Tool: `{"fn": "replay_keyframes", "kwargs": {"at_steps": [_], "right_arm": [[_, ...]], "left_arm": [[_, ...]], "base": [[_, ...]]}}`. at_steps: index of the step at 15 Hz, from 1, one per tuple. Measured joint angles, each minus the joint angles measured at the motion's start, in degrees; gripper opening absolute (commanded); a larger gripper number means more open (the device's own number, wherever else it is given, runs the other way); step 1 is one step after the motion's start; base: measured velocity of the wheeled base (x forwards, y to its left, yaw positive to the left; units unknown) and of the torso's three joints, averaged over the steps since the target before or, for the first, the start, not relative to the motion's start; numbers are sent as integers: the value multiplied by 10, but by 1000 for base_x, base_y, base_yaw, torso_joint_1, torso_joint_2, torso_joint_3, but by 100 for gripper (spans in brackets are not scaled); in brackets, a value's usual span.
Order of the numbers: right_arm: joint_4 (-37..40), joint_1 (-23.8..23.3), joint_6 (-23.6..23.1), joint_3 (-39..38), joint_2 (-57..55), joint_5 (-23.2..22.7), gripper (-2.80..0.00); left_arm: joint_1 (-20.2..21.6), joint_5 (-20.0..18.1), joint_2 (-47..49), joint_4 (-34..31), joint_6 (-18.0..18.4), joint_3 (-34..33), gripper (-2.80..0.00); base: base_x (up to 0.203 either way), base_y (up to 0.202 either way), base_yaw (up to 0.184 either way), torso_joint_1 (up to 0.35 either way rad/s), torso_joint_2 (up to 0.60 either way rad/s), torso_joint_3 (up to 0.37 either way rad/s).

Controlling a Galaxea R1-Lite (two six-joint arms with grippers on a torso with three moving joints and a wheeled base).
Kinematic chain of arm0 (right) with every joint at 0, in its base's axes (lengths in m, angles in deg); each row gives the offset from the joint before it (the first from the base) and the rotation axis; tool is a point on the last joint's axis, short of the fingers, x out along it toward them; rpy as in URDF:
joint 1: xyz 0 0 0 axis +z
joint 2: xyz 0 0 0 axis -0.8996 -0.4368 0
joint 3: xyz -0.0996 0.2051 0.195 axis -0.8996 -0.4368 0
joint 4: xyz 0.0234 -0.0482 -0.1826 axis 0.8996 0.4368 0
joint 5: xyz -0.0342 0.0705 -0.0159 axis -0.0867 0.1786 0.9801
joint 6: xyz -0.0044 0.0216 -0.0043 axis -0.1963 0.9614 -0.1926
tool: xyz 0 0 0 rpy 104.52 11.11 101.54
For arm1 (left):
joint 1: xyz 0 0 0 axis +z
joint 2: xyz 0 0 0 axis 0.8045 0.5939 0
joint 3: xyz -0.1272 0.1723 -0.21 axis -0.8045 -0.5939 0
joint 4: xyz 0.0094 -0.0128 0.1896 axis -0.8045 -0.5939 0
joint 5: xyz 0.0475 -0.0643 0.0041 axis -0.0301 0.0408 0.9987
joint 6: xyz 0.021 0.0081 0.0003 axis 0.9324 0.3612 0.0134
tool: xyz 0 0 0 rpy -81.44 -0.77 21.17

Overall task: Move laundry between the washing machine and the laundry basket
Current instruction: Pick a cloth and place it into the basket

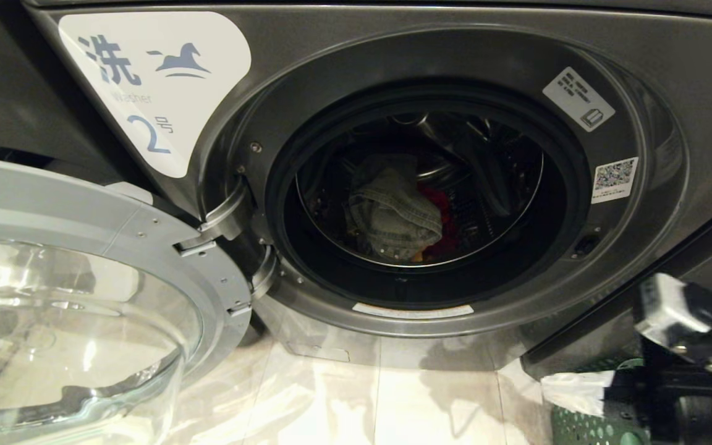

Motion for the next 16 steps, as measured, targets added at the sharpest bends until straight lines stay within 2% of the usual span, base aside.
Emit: {"fn": "replay_keyframes", "kwargs": {"at_steps": [4, 6, 7, 9, 11, 16], "right_arm": [[-140, 56, 19, 40, -168, 74, -280], [-227, 68, 34, 77, -246, 139, -280], [-269, 71, 42, 96, -280, 175, 0], [-324, 75, 55, 125, -333, 235, 0], [-357, 76, 73, 160, -375, 276, 0], [-364, 76, 75, 266, -460, 427, 0]], "left_arm": [[0, 0, 0, 0, 0, 0, -280], [0, 0, 0, 0, 0, 0, -280], [0, 0, 0, 0, 0, 0, -280], [0, 0, 0, 0, 0, 0, -280], [0, 0, 0, 0, 0, 0, -280], [0, 0, 0, 0, 0, 0, -280]], "base": [[0, 0, 0, 0, 0, 0], [0, 0, 0, 0, 0, 0], [0, 0, 0, 0, 0, 0], [0, 0, 0, 0, 0, 0], [0, 0, 0, 0, 0, 0], [0, 0, 0, 0, 0, 0]]}}
